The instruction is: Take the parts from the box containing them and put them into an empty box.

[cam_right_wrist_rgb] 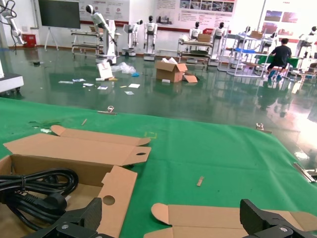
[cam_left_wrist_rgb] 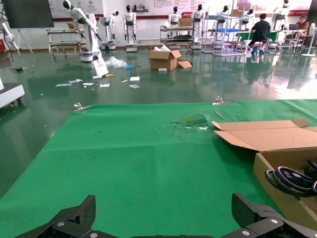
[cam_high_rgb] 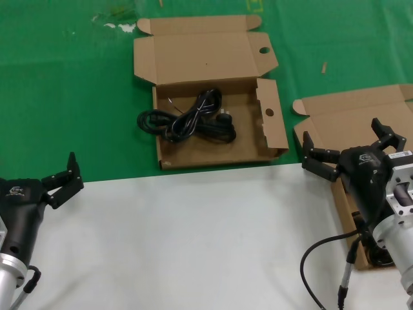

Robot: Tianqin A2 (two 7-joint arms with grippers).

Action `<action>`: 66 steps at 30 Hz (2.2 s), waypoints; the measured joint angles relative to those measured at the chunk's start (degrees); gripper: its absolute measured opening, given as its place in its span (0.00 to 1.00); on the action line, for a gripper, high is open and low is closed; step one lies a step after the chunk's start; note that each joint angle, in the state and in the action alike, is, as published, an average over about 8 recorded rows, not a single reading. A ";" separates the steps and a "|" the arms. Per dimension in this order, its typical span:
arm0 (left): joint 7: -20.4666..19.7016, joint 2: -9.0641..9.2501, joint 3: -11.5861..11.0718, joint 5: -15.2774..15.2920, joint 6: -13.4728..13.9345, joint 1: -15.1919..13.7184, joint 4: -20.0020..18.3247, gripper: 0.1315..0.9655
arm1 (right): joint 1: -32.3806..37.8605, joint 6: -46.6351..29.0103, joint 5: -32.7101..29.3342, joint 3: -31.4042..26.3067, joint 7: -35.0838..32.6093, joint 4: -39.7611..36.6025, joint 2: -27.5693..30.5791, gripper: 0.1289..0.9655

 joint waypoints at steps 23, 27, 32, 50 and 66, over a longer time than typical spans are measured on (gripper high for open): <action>0.00 0.00 0.00 0.00 0.00 0.00 0.00 1.00 | 0.00 0.00 0.00 0.00 0.00 0.00 0.00 1.00; 0.00 0.00 0.00 0.00 0.00 0.00 0.00 1.00 | 0.00 0.00 0.00 0.00 0.00 0.00 0.00 1.00; 0.00 0.00 0.00 0.00 0.00 0.00 0.00 1.00 | 0.00 0.00 0.00 0.00 0.00 0.00 0.00 1.00; 0.00 0.00 0.00 0.00 0.00 0.00 0.00 1.00 | 0.00 0.00 0.00 0.00 0.00 0.00 0.00 1.00; 0.00 0.00 0.00 0.00 0.00 0.00 0.00 1.00 | 0.00 0.00 0.00 0.00 0.00 0.00 0.00 1.00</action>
